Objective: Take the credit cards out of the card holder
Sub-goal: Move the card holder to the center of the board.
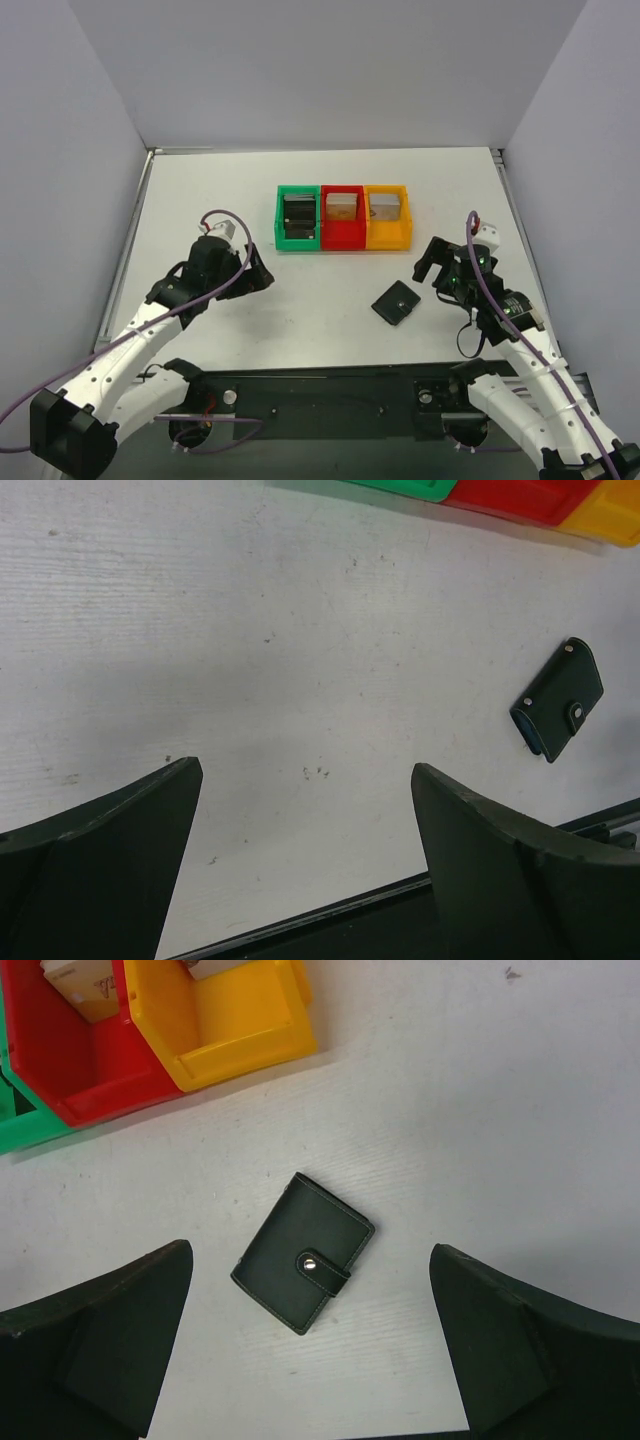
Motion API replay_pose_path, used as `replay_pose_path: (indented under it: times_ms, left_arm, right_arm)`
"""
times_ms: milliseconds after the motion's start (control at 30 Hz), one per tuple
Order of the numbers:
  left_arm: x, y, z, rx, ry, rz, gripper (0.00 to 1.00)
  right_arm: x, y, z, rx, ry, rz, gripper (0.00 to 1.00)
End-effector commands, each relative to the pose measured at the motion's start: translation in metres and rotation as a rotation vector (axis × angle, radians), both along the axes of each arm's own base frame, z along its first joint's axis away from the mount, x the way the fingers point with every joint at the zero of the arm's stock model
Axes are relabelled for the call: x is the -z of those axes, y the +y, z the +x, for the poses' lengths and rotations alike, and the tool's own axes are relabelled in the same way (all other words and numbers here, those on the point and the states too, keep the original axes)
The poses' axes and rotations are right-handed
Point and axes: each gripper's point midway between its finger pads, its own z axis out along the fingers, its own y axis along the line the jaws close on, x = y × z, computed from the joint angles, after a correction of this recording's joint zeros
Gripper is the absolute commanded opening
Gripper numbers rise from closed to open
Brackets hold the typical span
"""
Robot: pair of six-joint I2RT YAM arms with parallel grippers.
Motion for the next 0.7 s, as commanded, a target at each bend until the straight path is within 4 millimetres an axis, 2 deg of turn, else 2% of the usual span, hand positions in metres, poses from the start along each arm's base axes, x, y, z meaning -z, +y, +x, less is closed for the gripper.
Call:
replay_pose_path:
  times_ms: [0, 100, 300, 333, 433, 467, 500, 533, 667]
  left_arm:
    - [-0.02, -0.01, 0.003, 0.058, -0.1, -0.059, 0.97]
    - [-0.025, -0.018, 0.002, 0.101, -0.135, -0.084, 0.96]
    - [-0.027, -0.025, -0.004, 0.146, -0.156, -0.089, 0.95]
    - [-0.027, -0.028, -0.006, 0.156, -0.157, -0.091, 0.95]
    - [-0.029, -0.046, -0.014, 0.238, -0.174, -0.119, 0.8]
    - [-0.027, -0.06, -0.024, 0.282, -0.17, -0.127, 0.79]
    - [-0.026, -0.061, -0.023, 0.266, -0.179, -0.099, 0.79]
    - [-0.025, -0.073, -0.032, 0.302, -0.186, -0.083, 0.79]
    - [-0.021, -0.093, -0.043, 0.328, -0.192, -0.066, 0.8]
  right_arm:
    - [-0.003, -0.003, -0.002, 0.061, 0.013, 0.038, 1.0]
    - [-0.003, -0.009, -0.002, 0.101, -0.001, 0.035, 1.0]
    - [-0.003, -0.002, -0.005, 0.037, 0.024, 0.028, 1.0]
    - [0.002, -0.002, -0.006, 0.037, 0.038, 0.023, 1.0]
    - [0.017, -0.007, -0.009, 0.064, 0.086, 0.037, 1.0]
    - [0.026, -0.004, -0.012, 0.06, 0.117, 0.053, 1.0]
    - [0.032, -0.006, -0.013, 0.072, 0.136, 0.062, 1.0]
    - [0.039, -0.005, -0.015, 0.075, 0.161, 0.071, 1.0]
    - [0.06, -0.003, -0.019, 0.085, 0.22, 0.079, 0.98]
